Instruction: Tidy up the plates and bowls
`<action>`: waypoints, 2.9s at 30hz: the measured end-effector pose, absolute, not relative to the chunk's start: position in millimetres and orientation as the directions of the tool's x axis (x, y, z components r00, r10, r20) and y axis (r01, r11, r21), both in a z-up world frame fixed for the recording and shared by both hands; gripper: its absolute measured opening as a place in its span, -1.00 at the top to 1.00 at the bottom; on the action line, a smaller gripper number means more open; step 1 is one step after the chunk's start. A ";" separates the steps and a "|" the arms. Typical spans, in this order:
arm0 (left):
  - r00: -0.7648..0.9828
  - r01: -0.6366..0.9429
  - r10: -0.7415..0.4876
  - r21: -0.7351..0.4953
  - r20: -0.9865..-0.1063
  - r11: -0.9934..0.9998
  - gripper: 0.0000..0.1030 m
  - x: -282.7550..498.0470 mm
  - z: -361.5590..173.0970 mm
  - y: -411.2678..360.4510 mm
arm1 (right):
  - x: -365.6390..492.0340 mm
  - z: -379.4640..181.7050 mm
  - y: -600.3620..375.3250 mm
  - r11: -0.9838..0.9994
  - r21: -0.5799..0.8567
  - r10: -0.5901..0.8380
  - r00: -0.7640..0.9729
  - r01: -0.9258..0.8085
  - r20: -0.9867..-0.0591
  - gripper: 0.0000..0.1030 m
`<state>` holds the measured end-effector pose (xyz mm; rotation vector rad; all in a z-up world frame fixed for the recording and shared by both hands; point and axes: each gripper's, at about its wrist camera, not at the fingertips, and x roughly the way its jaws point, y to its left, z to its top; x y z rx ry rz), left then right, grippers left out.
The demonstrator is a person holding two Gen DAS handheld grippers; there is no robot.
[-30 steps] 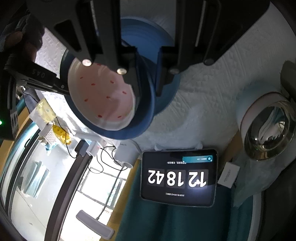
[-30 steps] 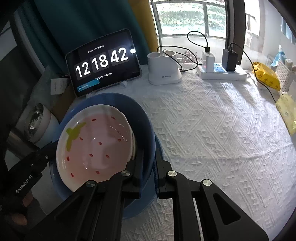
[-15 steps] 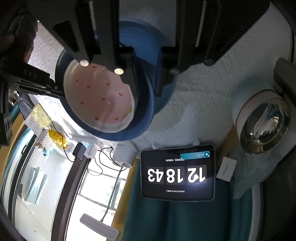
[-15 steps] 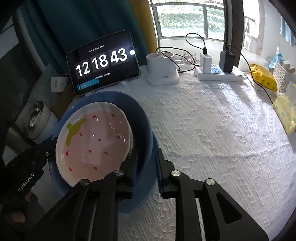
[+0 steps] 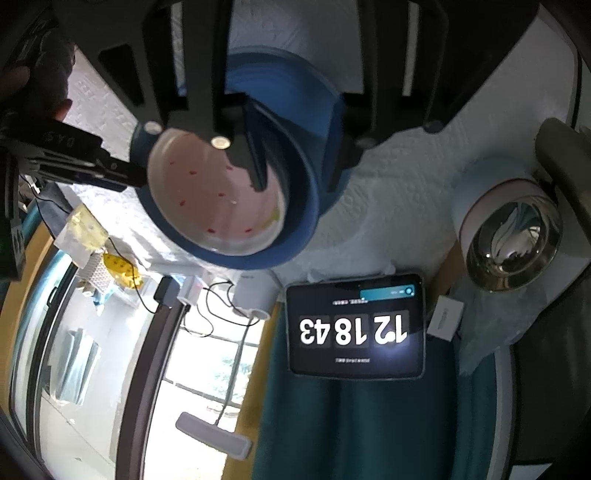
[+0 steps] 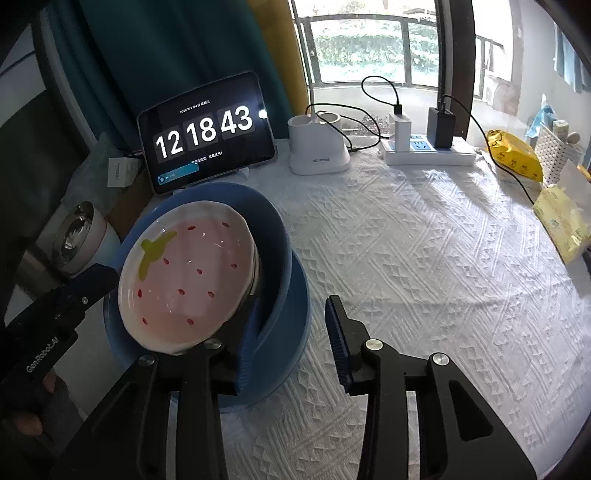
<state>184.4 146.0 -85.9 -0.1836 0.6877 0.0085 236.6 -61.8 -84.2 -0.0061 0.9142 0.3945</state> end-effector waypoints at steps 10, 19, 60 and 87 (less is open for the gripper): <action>0.816 -0.032 -0.067 -0.160 -0.574 0.987 0.09 164.6 -75.4 133.0 | 217.3 -76.5 -77.6 0.936 0.133 0.312 0.590 -0.327 -0.744 0.02; 0.853 0.013 -0.089 -0.149 -0.515 0.989 0.04 135.4 -69.3 118.6 | 193.9 -73.0 -105.4 0.948 0.111 0.286 0.643 -0.300 -0.711 -0.05; 0.979 -0.010 -0.004 -0.064 -0.206 0.998 -0.78 9.4 -35.8 84.4 | 47.2 -25.3 -214.5 0.991 -0.044 0.100 0.932 -0.123 -0.348 -0.61; 0.988 0.006 -0.023 -0.110 -0.156 0.994 -0.81 -0.7 -18.0 99.5 | 29.4 7.2 -215.3 0.994 -0.081 0.048 0.968 -0.070 -0.247 -0.61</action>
